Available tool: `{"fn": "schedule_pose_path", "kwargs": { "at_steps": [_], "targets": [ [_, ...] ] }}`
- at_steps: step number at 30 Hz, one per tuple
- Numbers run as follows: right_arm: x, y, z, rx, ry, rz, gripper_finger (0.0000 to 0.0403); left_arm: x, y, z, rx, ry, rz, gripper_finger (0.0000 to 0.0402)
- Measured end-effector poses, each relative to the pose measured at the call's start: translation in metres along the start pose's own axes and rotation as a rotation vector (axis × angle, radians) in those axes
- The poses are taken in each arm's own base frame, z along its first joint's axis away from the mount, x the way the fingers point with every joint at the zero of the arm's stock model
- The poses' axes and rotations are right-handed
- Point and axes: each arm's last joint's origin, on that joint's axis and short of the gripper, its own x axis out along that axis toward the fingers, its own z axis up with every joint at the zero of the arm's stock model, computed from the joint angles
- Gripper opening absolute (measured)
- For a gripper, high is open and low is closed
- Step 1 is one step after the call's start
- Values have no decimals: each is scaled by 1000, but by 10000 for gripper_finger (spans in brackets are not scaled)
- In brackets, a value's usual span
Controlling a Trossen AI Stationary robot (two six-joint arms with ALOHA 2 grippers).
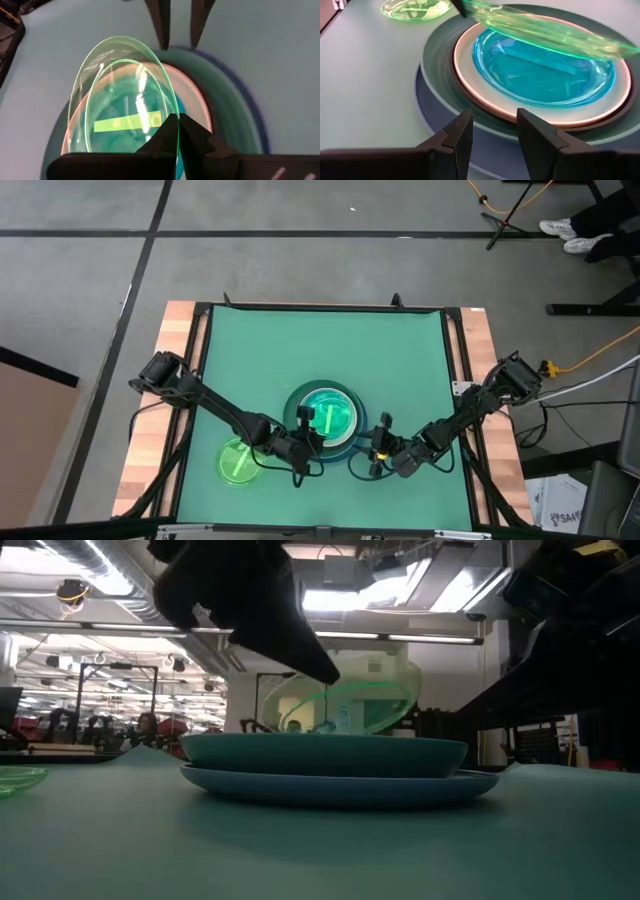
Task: Stack plastic plates
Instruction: Stack the top green plate on top of the light blue plate
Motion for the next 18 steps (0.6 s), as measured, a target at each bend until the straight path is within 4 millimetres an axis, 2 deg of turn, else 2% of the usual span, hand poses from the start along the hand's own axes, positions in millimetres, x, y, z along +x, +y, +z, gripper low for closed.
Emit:
{"fn": "schedule_pose_path", "kwargs": {
  "at_steps": [14, 18],
  "targets": [
    [0, 1, 0, 11, 14, 24, 143, 6, 5, -3, 27, 27, -41, 2],
    [0, 1, 0, 11, 19, 33, 143, 10, 8, -11, 14, 56, -53, 2]
  ]
}}
